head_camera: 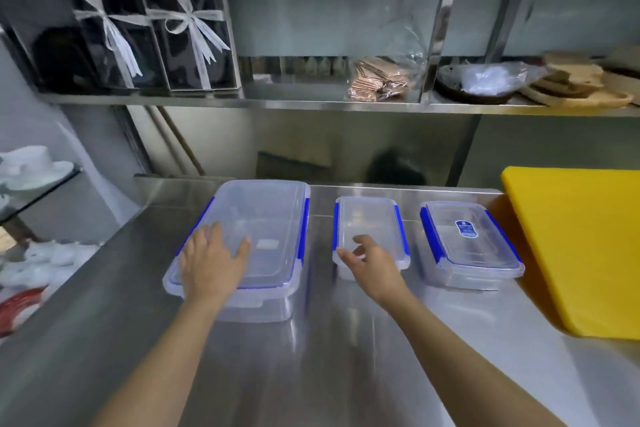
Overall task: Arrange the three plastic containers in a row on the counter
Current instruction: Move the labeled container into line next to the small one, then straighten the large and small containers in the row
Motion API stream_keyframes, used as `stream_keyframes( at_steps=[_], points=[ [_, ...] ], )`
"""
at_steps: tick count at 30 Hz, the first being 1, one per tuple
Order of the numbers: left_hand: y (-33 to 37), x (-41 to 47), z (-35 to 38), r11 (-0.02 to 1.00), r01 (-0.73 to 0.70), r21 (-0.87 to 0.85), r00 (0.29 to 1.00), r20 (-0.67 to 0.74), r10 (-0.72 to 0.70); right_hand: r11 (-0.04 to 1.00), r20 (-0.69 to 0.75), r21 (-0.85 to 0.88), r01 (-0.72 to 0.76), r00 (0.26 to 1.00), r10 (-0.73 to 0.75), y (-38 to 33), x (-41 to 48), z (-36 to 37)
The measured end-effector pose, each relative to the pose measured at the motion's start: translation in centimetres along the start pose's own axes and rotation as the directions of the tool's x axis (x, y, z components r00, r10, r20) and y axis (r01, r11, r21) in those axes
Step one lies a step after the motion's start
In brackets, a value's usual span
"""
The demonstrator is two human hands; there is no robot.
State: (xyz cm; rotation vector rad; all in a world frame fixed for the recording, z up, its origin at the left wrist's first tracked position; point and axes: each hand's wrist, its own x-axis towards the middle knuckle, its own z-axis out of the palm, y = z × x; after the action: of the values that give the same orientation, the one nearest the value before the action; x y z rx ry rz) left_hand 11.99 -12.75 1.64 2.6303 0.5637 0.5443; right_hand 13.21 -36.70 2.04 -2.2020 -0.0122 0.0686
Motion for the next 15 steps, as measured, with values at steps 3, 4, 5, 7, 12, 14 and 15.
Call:
stream_keyframes(
  at_steps=[3, 4, 5, 7, 12, 14, 15],
  points=[
    [-3.7, 0.7, -1.0, 0.994, 0.090, 0.061, 0.995, 0.035, -0.092, 0.998, 0.063, 0.035, -0.042, 0.997, 0.040, -1.5, -0.2, 3.5],
    [-4.8, 0.8, -1.2, 0.991, 0.117, 0.070, 0.991, 0.061, -0.121, 0.997, 0.087, 0.046, -0.059, 0.995, 0.055, -1.9, -0.3, 4.6],
    [-6.0, 1.0, -1.3, 0.987, 0.146, 0.069, 0.985, 0.087, -0.151, 0.995, 0.106, 0.064, -0.074, 0.992, 0.067, -2.2, -0.4, 5.7],
    [-7.9, 1.5, -1.4, 0.979, 0.202, 0.018, 0.967, 0.153, -0.203, 0.989, 0.126, 0.121, -0.087, 0.989, 0.072, -2.8, -0.4, 7.5],
    [-10.5, 1.0, -0.3, 0.804, 0.350, -0.481, 0.921, 0.333, -0.202, 0.977, 0.112, 0.174, -0.120, 0.989, 0.101, -3.5, -0.4, 10.1],
    [-12.6, 2.4, 0.1, 0.703, 0.347, -0.621, 0.925, 0.351, -0.147, 0.976, 0.047, 0.171, -0.132, 0.991, 0.126, -5.2, 0.3, 13.1],
    [-12.1, 2.2, 0.3, 0.666, 0.337, -0.665, 0.931, 0.342, -0.129, 0.978, 0.023, 0.161, -0.133, 0.991, 0.131, -5.2, 0.1, 12.9]
  ],
)
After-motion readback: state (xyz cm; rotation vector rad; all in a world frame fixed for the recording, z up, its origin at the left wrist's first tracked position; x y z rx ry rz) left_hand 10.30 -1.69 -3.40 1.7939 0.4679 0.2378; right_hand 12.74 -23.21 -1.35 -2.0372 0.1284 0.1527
